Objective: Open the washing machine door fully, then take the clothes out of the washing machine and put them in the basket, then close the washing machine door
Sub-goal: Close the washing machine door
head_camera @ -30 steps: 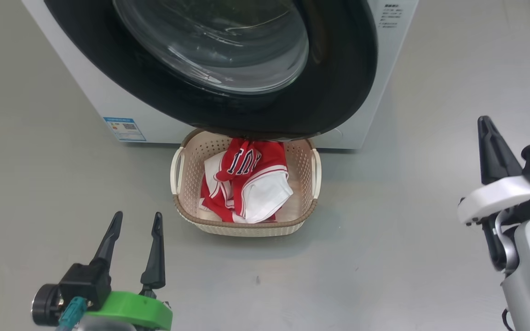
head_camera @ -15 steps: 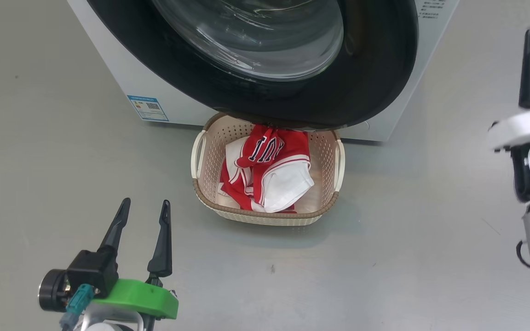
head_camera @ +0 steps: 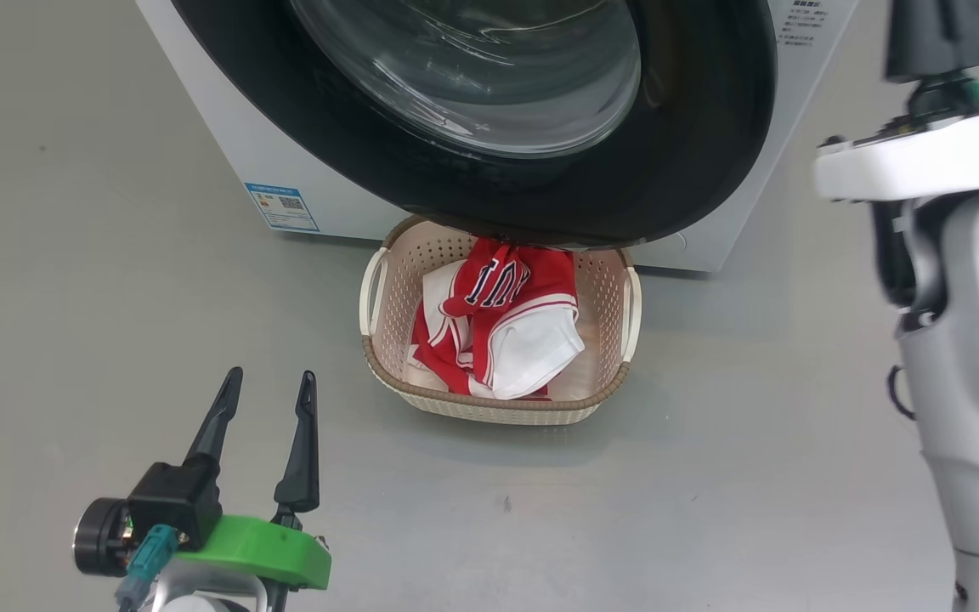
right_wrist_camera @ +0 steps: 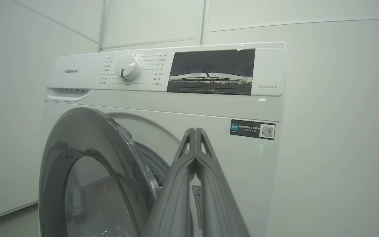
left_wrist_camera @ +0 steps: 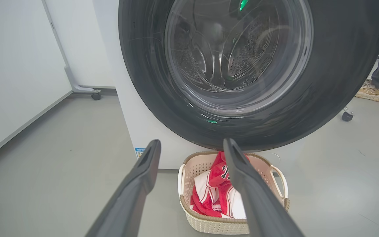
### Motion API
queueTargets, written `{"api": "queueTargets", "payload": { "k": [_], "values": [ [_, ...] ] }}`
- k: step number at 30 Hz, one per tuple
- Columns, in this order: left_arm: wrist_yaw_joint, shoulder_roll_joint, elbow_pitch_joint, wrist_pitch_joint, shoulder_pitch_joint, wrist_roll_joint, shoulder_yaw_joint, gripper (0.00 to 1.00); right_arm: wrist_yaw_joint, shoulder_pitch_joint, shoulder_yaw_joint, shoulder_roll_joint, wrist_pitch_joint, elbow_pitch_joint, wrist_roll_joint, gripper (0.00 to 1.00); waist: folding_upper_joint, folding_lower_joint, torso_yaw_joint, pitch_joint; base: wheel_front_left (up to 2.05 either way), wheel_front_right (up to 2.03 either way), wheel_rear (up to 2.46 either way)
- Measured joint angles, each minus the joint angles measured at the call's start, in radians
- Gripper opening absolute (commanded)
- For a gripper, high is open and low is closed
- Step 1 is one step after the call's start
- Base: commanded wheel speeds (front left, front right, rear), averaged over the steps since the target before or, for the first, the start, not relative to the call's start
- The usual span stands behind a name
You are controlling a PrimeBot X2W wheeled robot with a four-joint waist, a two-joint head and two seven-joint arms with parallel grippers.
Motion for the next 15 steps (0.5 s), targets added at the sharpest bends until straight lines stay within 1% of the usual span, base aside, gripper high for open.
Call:
{"api": "queueTargets", "payload": {
  "k": [4, 8, 15],
  "values": [
    [0.0, -0.002, 0.003, 0.0, -0.007, 0.0, -0.001, 1.0, 0.013, 0.005, 0.068, 0.028, 0.026, 0.015, -0.004, 0.0, 0.0, 0.0, 0.005, -0.001, 0.0, 0.0, 0.0],
    [0.0, -0.007, 0.003, 0.0, -0.013, 0.0, -0.007, 1.0, 0.021, 0.04, 0.114, 0.037, 0.067, 0.055, -0.005, 0.0, 0.0, 0.0, 0.016, 0.003, 0.0, 0.0, 0.0],
    [0.0, -0.011, 0.001, -0.001, -0.021, 0.0, -0.006, 1.0, 0.022, 0.062, 0.141, 0.049, 0.12, 0.14, -0.005, 0.0, 0.0, 0.0, 0.033, 0.025, 0.0, 0.0, 0.0]
  ]
}}
